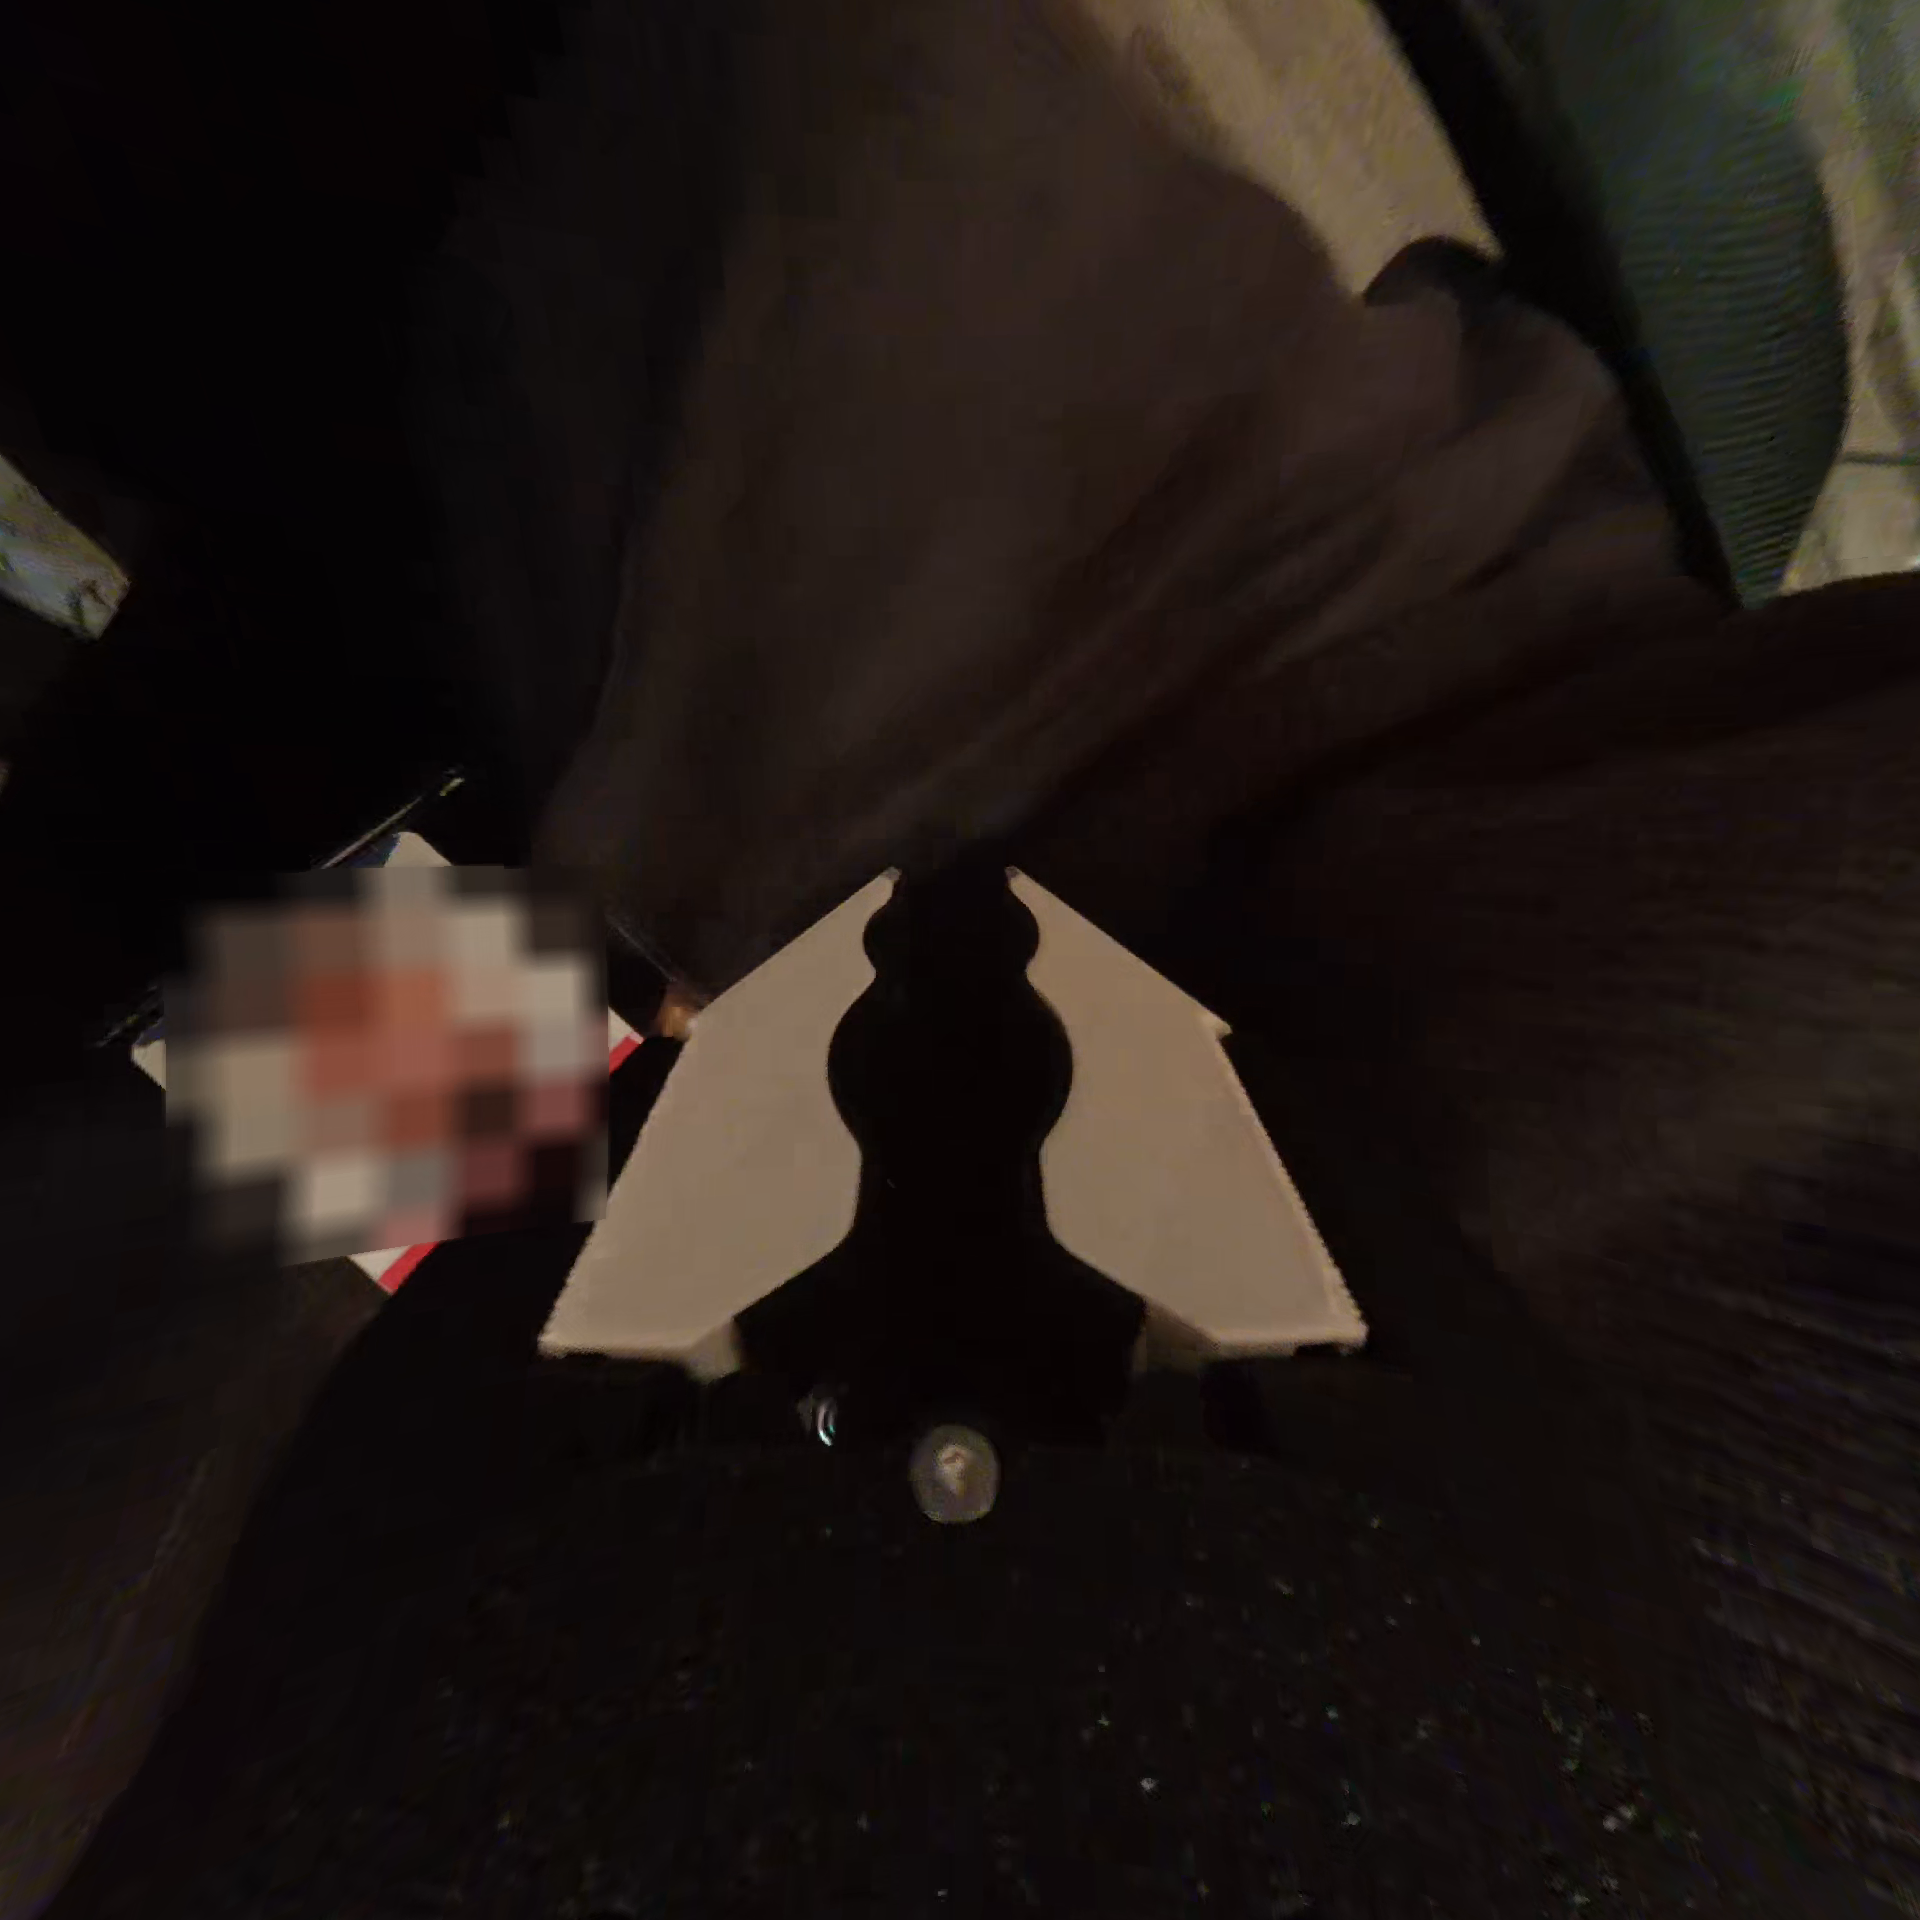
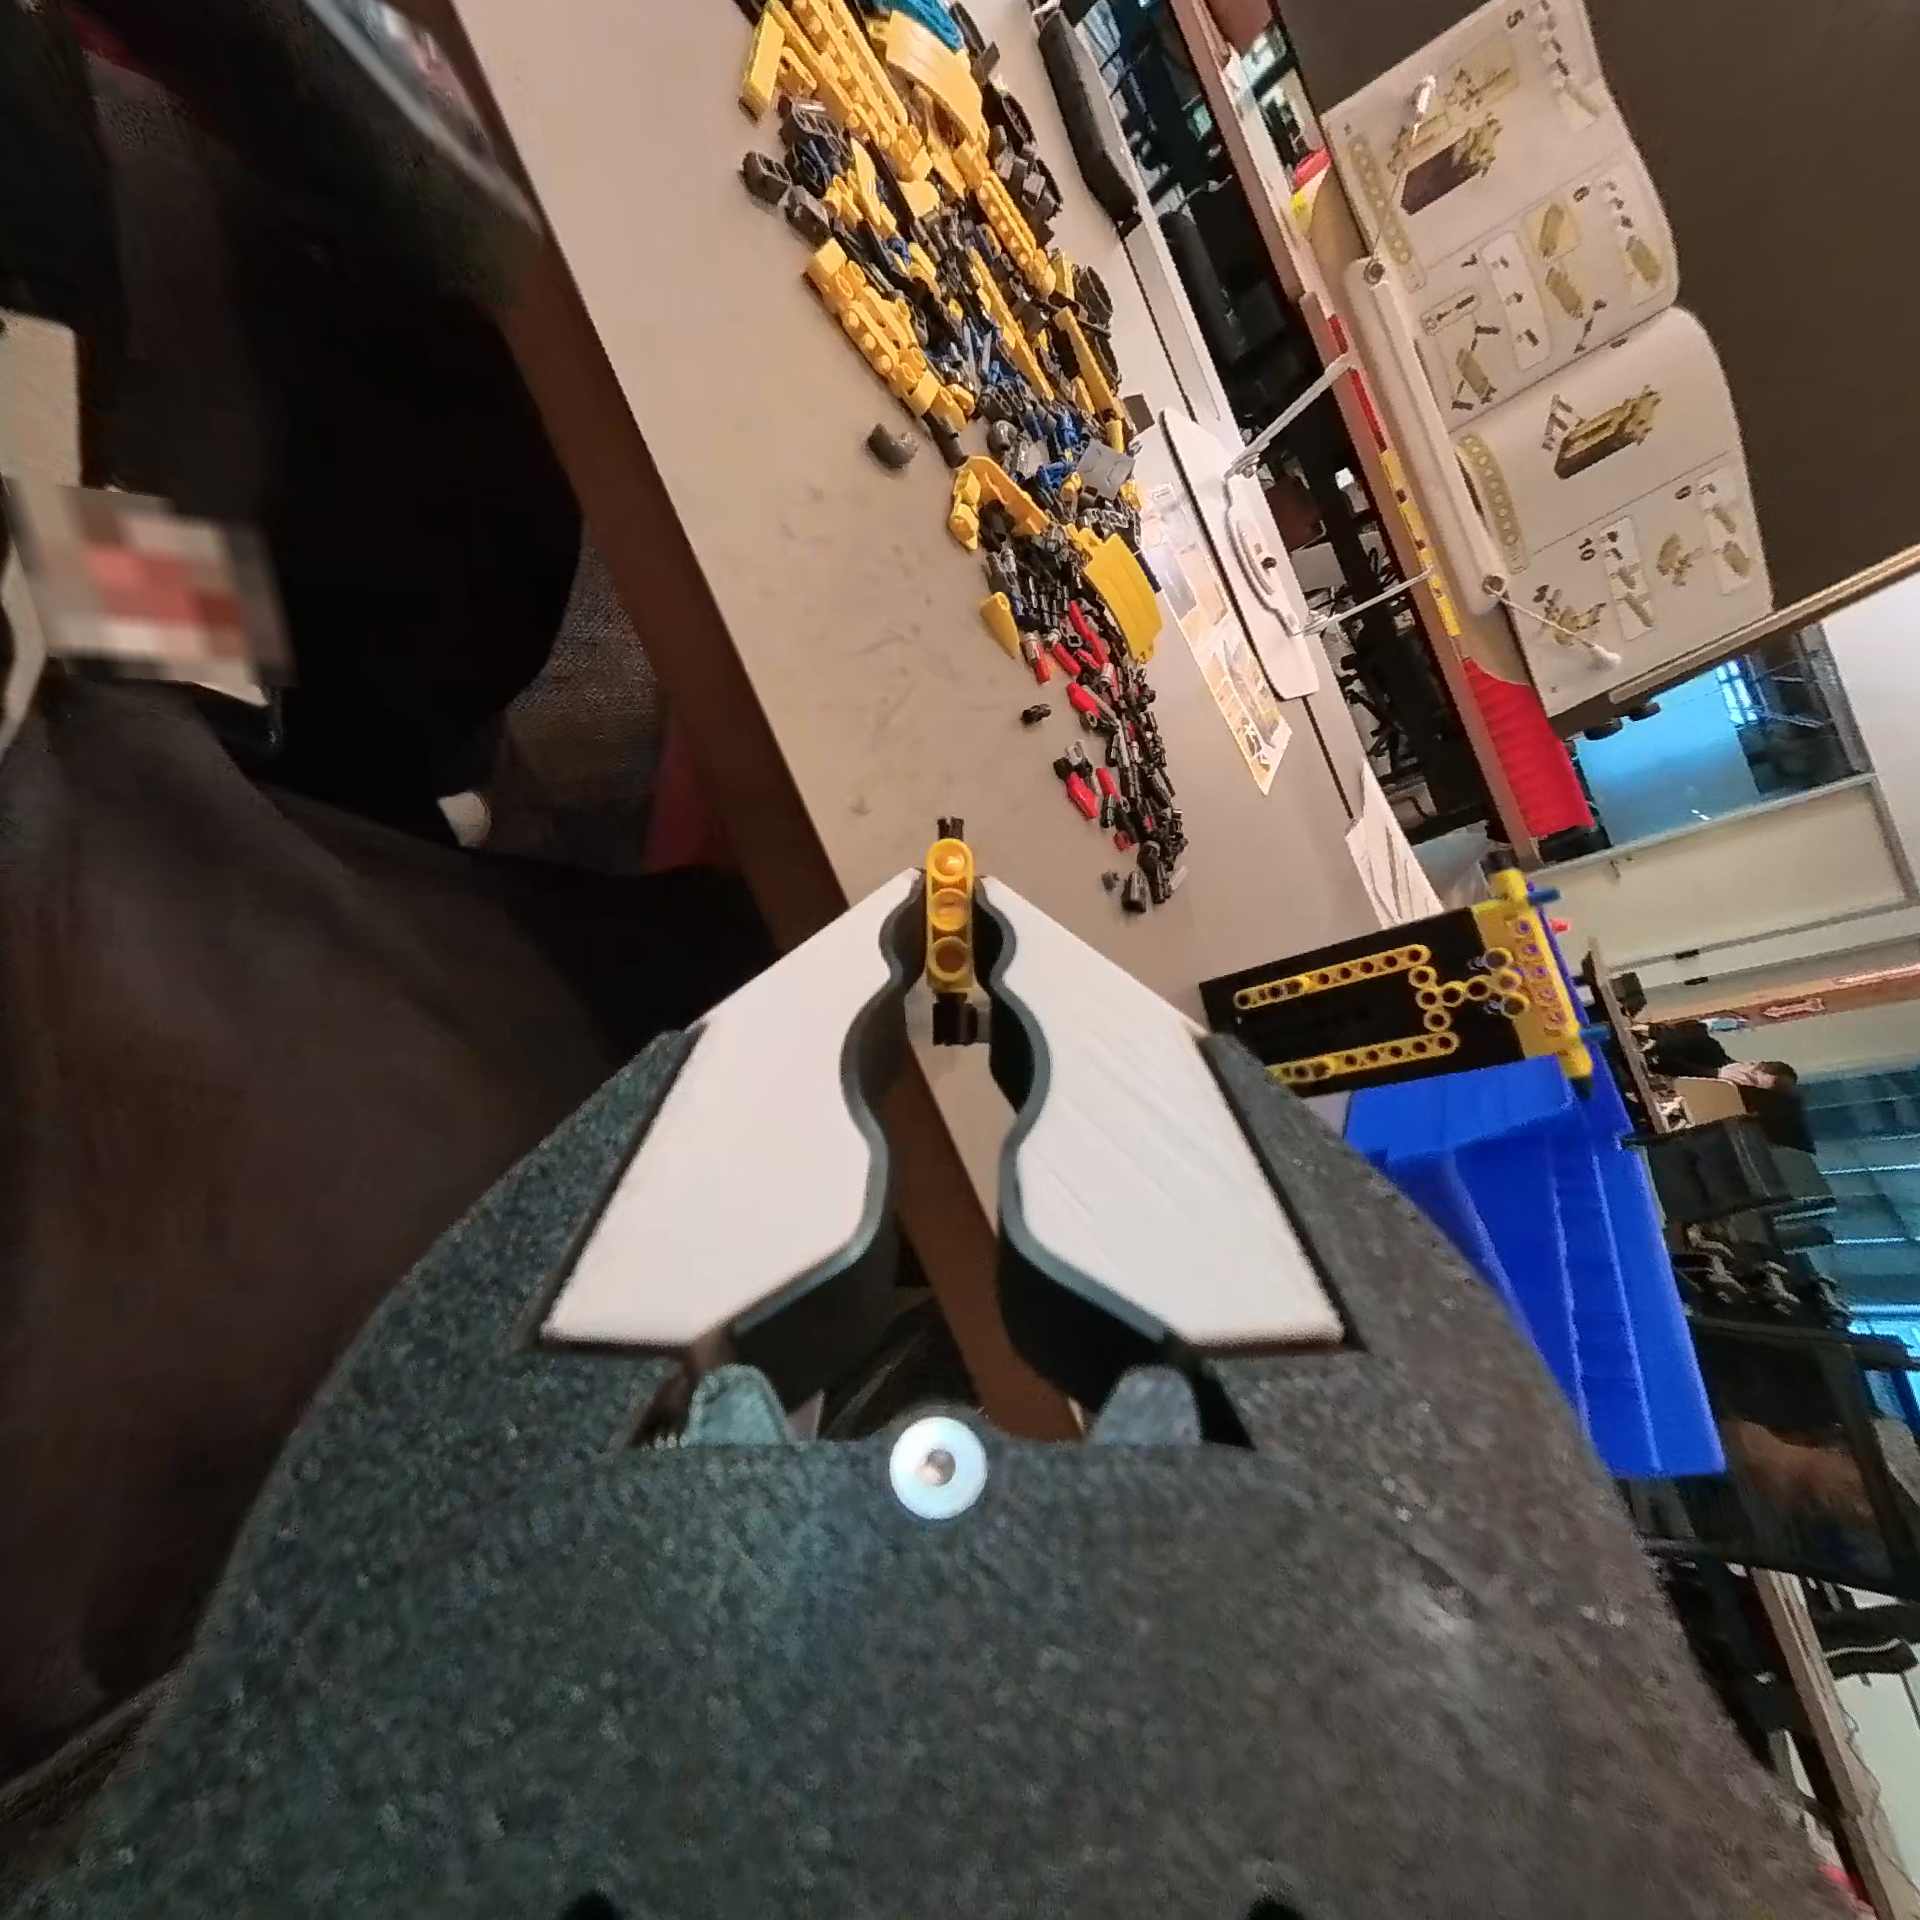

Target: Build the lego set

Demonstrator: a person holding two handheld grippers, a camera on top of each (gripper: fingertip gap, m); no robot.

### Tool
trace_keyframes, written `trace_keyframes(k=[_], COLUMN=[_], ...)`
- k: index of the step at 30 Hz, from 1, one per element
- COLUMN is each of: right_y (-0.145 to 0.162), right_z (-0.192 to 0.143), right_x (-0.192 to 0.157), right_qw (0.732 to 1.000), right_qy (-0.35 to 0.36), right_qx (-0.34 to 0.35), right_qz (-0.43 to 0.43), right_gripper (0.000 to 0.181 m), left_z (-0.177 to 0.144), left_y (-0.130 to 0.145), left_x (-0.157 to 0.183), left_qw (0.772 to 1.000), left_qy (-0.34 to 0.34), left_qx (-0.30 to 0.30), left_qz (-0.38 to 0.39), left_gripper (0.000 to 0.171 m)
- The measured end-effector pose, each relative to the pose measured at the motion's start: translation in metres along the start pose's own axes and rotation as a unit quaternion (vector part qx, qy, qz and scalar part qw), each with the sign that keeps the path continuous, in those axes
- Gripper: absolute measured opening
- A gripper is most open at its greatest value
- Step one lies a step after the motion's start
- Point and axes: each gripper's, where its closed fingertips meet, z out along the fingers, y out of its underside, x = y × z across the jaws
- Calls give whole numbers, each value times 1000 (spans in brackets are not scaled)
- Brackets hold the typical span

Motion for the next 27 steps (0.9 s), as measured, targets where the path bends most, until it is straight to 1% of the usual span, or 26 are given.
trace_keyframes(k=[4, 6, 7, 9, 12, 14, 15, 16, 18, 20, 25, 27], right_y=[-6, -9, -10, -13, -21, -26, -27, -28, -30, -29, -25, -25], right_z=[-12, -15, -16, -18, -22, -25, -26, -27, -29, -29, -22, -16], right_x=[-10, -19, -23, -32, -40, -42, -43, -43, -44, -43, -37, -36], right_qw=[1000, 1000, 1000, 1000, 1000, 999, 999, 999, 999, 999, 999, 999], right_qy=[3, 0, -3, -8, -14, -13, -12, -10, -7, -4, -4, -10], right_qx=[9, 9, 9, 12, 24, 30, 31, 32, 32, 31, 30, 37], right_qz=[5, 3, -1, -9, -14, -17, -19, -21, -25, -25, -9, 6], right_gripper=[7, 7, 7, 7, 7, 7, 7, 7, 7, 7, 7, 7], left_z=[9, 12, 11, 11, 17, 22, 22, 20, 13, -1, -50, -66], left_y=[22, 32, 36, 46, 64, 70, 71, 71, 68, 61, 25, 12], left_x=[0, 5, 7, 10, 23, 26, 26, 29, 29, 29, 26, 27], left_qw=[999, 998, 997, 995, 992, 992, 992, 993, 995, 997, 997, 994], left_qy=[-19, -10, -6, -1, 15, 4, -5, -4, -13, -15, -1, 10], left_qx=[-44, -54, -55, -68, -98, -104, -104, -100, -87, -60, 58, 94], left_qz=[-19, -44, -56, -73, -79, -73, -68, -61, -53, -55, -59, -55], left_gripper=[18, 17, 14, 14, 16, 18, 17, 0, 0, 0, 0, 0])
